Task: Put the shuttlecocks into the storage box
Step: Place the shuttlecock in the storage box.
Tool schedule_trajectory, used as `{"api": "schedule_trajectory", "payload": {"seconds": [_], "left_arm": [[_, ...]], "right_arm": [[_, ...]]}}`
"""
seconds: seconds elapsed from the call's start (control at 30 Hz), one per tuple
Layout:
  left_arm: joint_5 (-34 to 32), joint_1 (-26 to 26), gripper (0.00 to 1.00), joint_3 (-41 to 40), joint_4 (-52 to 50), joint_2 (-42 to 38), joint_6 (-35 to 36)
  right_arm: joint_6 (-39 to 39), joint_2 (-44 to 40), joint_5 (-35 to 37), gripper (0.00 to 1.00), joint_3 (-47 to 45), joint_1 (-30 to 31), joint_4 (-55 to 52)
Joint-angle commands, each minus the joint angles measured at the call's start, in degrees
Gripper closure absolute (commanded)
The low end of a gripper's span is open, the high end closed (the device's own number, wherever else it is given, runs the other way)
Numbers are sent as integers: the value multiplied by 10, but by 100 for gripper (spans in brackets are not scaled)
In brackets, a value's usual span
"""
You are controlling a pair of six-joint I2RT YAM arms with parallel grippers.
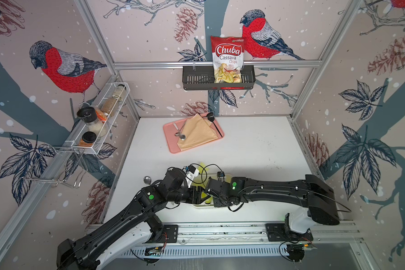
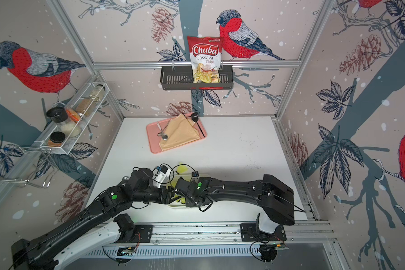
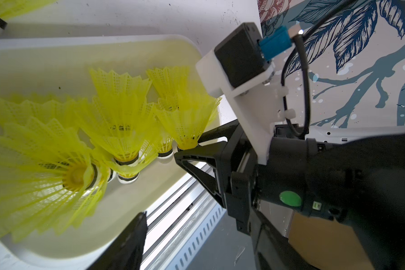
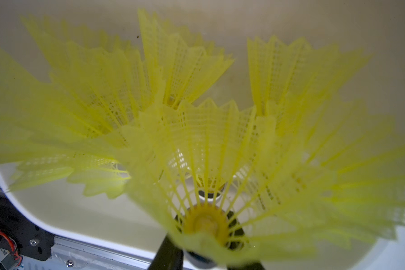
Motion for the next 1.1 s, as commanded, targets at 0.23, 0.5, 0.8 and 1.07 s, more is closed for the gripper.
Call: {"api": "schedule_trajectory", "payload": {"seconds": [0.23,0.5,0.8,1.07], "left_arm": [[-15,-10,29,3,29,5,-8],[-14,-12,29,2,32,10,-6],[-15,-12,29,3,30,10,-7],[-13,-12,29,1,37,12,-10]], "right_arm": [[-6,0,-7,75,1,2,-4],[-7,1,-6,62,5,4,-17],[-1,-12,3,51,13,8,-36],[0,-3,2,68,9,6,-35]]}}
